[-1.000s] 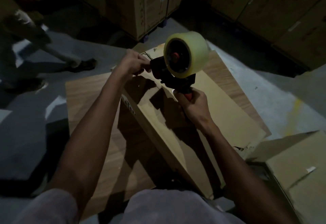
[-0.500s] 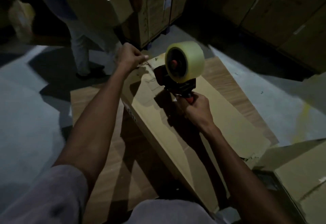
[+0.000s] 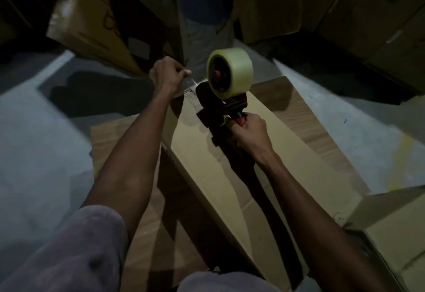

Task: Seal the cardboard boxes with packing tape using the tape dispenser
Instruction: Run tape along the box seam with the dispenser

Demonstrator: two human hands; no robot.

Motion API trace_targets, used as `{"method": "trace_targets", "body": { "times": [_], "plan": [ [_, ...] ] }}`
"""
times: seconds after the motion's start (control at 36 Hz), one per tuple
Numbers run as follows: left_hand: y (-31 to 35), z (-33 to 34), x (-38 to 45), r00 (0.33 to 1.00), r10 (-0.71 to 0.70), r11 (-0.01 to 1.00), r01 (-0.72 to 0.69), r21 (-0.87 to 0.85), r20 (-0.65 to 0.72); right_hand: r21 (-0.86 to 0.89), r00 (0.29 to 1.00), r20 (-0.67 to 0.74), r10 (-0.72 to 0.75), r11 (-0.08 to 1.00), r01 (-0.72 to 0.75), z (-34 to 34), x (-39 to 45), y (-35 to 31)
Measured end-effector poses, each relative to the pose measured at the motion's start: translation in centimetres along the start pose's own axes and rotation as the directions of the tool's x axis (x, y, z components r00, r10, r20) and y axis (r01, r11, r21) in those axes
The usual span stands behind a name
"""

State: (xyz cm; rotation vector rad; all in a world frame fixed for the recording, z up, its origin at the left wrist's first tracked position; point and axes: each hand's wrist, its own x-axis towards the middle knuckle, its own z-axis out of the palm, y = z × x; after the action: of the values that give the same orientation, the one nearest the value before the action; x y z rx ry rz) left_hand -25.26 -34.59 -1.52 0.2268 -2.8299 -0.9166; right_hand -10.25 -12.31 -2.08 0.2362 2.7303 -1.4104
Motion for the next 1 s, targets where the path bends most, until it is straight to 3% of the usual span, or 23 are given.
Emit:
{"method": "trace_targets", "body": {
  "times": [0.19,0.5,0.61,0.69,0.78,0.83,0.92,1.0],
  "plan": [
    [-1.2,0.4,2.1,1.000,-0.007,0.998,0.007,0.055,0.002,-0.059,0.999,0.028,-0.035,0.998,0.037,0.3,1.4,-0.6],
    [-3.1,2.5,2.5,0.973,-0.148,0.989,0.149,0.010,0.175,-0.112,0.999,0.042,-0.011,0.994,0.015,0.7,1.7,-0.3],
    [-3.1,2.8,2.7,0.883,-0.217,0.959,0.273,-0.079,0.416,-0.137,0.998,0.044,-0.034,0.990,0.040,0.8,1.6,-0.3],
    [-2.7,2.5,2.7,0.789,-0.323,0.932,0.362,0.031,0.522,-0.136,0.998,0.054,-0.035,0.990,0.042,0.9,1.4,-0.4],
    [-2.9,2.4,2.7,0.725,-0.338,0.935,0.330,0.128,0.600,-0.119,0.998,0.062,-0.001,0.993,0.008,0.8,1.4,-0.5],
    [-3.5,2.2,2.3,0.733,-0.342,0.940,0.271,0.208,0.589,-0.102,0.998,0.056,0.012,0.995,-0.006,0.8,1.4,-0.5],
    [-4.4,2.5,2.2,0.776,-0.378,0.926,0.331,0.183,0.504,-0.099,0.999,0.051,0.016,0.995,-0.011,0.8,1.4,-0.5],
    [-4.2,2.7,2.2,0.833,-0.390,0.904,0.427,-0.007,0.391,-0.088,0.998,0.059,0.017,0.996,-0.011,0.8,1.4,-0.4]
  ]
}}
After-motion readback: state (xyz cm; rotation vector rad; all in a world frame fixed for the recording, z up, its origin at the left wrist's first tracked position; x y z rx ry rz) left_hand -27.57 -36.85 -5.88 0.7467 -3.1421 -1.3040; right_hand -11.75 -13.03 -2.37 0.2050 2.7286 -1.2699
